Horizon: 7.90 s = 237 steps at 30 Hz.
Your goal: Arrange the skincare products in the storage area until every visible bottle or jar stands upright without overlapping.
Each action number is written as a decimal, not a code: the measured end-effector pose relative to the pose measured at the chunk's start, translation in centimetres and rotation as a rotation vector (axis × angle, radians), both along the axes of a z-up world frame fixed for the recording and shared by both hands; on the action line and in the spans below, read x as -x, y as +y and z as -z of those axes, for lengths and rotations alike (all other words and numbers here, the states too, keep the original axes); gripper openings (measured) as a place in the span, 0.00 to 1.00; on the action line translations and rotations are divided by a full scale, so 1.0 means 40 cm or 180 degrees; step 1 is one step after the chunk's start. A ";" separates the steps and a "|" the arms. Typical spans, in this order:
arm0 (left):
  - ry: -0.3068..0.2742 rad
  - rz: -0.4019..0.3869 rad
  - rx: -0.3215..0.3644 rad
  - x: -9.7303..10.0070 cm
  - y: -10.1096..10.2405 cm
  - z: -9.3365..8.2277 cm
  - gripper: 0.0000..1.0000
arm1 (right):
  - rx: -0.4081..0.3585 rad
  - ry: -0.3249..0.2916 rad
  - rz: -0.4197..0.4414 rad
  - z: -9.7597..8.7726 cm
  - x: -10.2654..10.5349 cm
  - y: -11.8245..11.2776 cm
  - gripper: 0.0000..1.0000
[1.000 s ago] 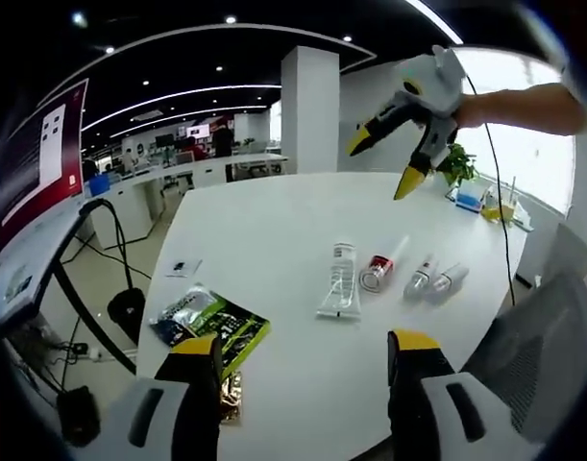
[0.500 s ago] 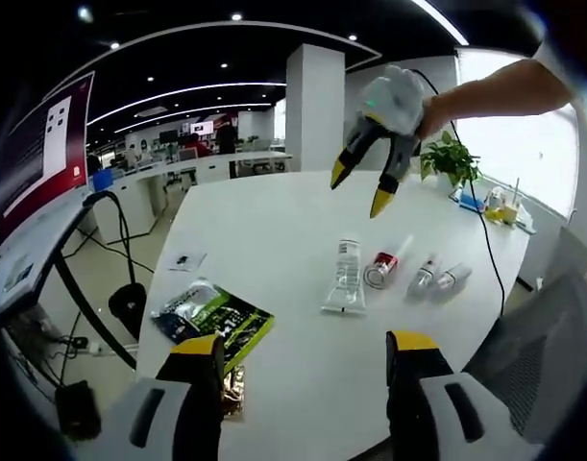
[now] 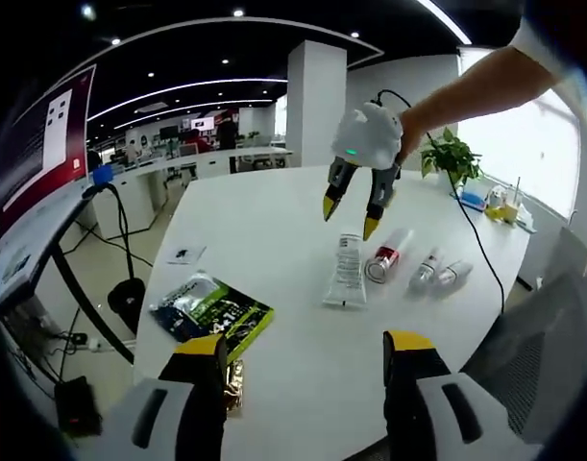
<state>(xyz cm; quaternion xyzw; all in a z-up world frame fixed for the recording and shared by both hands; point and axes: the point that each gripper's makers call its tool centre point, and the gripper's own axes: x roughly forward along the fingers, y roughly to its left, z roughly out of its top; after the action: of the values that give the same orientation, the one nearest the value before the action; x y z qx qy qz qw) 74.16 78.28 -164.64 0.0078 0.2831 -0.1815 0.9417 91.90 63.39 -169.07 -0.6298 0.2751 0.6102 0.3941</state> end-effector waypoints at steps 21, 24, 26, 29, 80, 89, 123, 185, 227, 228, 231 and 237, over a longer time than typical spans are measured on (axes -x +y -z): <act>0.0002 -0.0015 -0.0011 0.003 0.001 0.003 0.66 | 0.0529 0.0149 -0.0518 0.108 0.038 -0.007 0.40; 0.0015 -0.0017 -0.0017 0.003 0.002 0.006 0.66 | 0.0506 0.0213 -0.0506 0.109 0.044 0.006 0.37; 0.0021 -0.0019 -0.0014 0.003 0.002 0.006 0.66 | 0.0503 0.0222 -0.0470 0.110 0.042 0.013 0.38; 0.0030 -0.0012 -0.0018 0.004 0.001 0.006 0.65 | 0.0493 0.0260 -0.0419 0.111 0.041 0.018 0.38; 0.0075 0.0102 -0.0045 0.005 -0.012 0.009 0.62 | -0.1551 0.0168 0.1082 -0.193 0.091 0.080 0.21; -0.0024 0.0201 0.0031 0.008 -0.033 -0.023 0.58 | -0.2386 0.0295 0.1727 -0.290 0.156 0.045 0.22; -0.0502 0.0603 0.2153 0.018 -0.220 -0.320 0.70 | -0.4116 0.1229 0.2768 -0.415 0.388 0.033 0.23; 0.0568 0.1406 0.2893 0.147 -0.315 -0.274 0.32 | -0.3799 0.3765 0.2990 -0.360 0.652 0.149 0.28; 0.0094 0.0939 0.0604 0.105 -0.272 -0.111 0.32 | -0.3605 0.2289 0.4216 -0.307 0.490 0.159 0.29; 0.0097 0.0931 0.0597 0.104 -0.269 -0.111 0.32 | -0.3601 0.2271 0.4238 -0.307 0.491 0.162 0.27; 0.0134 0.0917 0.0587 0.106 -0.268 -0.108 0.32 | -0.3471 0.2101 0.4317 -0.307 0.497 0.164 0.19; 0.0019 0.0927 0.0393 0.103 -0.267 -0.104 0.33 | -0.3353 0.1720 0.4291 -0.307 0.500 0.160 0.14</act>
<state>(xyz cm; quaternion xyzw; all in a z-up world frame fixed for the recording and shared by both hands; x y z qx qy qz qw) 70.03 67.62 -160.49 -0.0097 0.2700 -0.3332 0.9033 71.91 69.78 -156.77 0.0930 0.3543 0.4238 0.8284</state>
